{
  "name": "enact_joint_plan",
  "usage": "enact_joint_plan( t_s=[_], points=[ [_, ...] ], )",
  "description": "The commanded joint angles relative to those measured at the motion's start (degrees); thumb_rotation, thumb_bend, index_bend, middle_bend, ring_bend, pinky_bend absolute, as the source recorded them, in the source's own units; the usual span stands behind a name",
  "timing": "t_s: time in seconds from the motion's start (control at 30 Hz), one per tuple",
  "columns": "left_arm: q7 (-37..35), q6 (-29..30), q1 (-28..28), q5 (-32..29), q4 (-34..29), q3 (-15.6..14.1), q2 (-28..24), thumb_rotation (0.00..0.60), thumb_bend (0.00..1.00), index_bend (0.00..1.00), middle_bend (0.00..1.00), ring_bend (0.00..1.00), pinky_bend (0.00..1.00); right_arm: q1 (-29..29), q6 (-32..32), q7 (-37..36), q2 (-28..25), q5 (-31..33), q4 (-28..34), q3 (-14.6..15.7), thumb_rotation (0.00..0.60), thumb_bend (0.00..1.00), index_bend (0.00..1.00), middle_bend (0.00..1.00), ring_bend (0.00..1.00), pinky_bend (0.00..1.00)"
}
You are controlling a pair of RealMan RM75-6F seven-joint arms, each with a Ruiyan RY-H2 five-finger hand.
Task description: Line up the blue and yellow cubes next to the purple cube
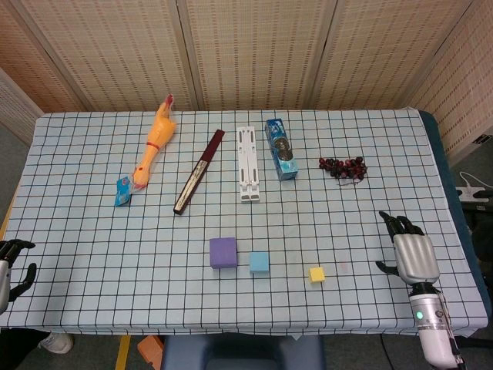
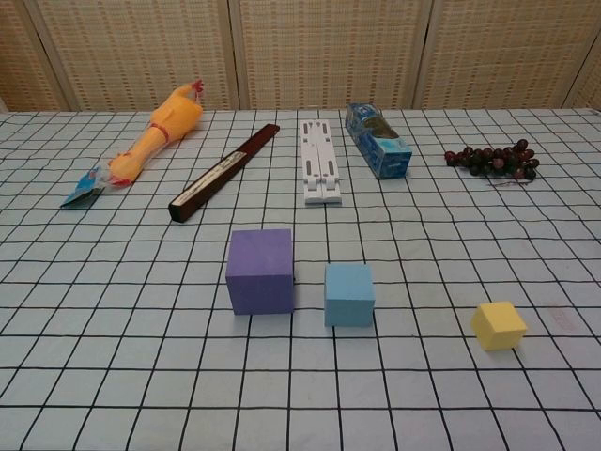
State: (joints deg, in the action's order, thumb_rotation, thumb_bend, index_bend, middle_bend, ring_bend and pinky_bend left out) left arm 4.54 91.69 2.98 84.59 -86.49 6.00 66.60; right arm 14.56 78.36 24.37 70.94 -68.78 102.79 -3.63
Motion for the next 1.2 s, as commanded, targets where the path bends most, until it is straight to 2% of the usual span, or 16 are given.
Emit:
enact_joint_plan(
  t_s=[0.03,0.27,0.47,0.63,0.87,0.93,1.0,1.1,1.2],
  points=[
    [0.0,-0.1,0.0,-0.2,0.0,0.0,0.0,0.6,0.42,0.39,0.36,0.29,0.4,0.0,-0.5,-0.5,0.2,0.0,-0.2,-0.1,0.6,0.0,0.11,0.2,0.12,0.28],
    [-0.5,-0.9,0.3,-0.3,0.3,-0.1,0.0,0.6,0.42,0.39,0.36,0.29,0.4,0.6,-2.4,-2.0,0.0,-0.6,0.0,-0.4,0.6,0.0,0.12,0.2,0.12,0.28],
    [-0.4,-0.2,-0.1,-0.1,-0.1,-0.3,-0.4,0.6,0.42,0.39,0.36,0.29,0.4,0.7,-3.8,-0.4,0.3,-0.1,0.2,0.4,0.6,0.0,0.12,0.2,0.12,0.29],
    [0.5,-0.1,-0.1,0.2,-0.5,-0.3,-0.1,0.6,0.42,0.39,0.36,0.29,0.4,1.0,-4.7,-3.0,-0.3,-2.1,1.3,0.4,0.6,0.0,0.15,0.22,0.19,0.33],
    [1.5,-0.6,0.2,0.3,-0.7,-0.6,-0.1,0.6,0.42,0.39,0.36,0.29,0.4,4.0,-7.6,-2.1,1.1,-2.9,1.8,-1.2,0.6,0.0,0.23,0.39,0.38,0.56],
    [1.1,-0.2,0.0,0.2,-0.8,-0.5,-0.2,0.6,0.42,0.39,0.36,0.29,0.4,5.7,-9.9,-2.8,1.9,-3.2,1.7,-1.8,0.6,0.0,0.26,0.48,0.51,0.67],
    [0.6,0.2,-0.2,0.0,-0.9,-0.2,-0.3,0.6,0.42,0.39,0.36,0.29,0.4,7.4,-12.6,-4.1,2.5,-3.0,1.7,-2.4,0.6,0.0,0.28,0.59,0.69,0.82],
    [-0.3,0.9,-0.4,0.0,-0.9,0.0,-0.5,0.6,0.42,0.39,0.36,0.29,0.4,10.3,-16.4,-5.2,4.0,-2.7,1.1,-3.4,0.6,0.0,0.29,0.72,0.82,0.94],
    [-0.9,1.3,-0.6,0.3,-0.7,0.1,-0.6,0.6,0.42,0.39,0.36,0.29,0.4,12.8,-20.7,-7.4,4.9,-2.0,1.1,-4.1,0.6,0.0,0.29,0.78,0.89,0.99]
  ],
)
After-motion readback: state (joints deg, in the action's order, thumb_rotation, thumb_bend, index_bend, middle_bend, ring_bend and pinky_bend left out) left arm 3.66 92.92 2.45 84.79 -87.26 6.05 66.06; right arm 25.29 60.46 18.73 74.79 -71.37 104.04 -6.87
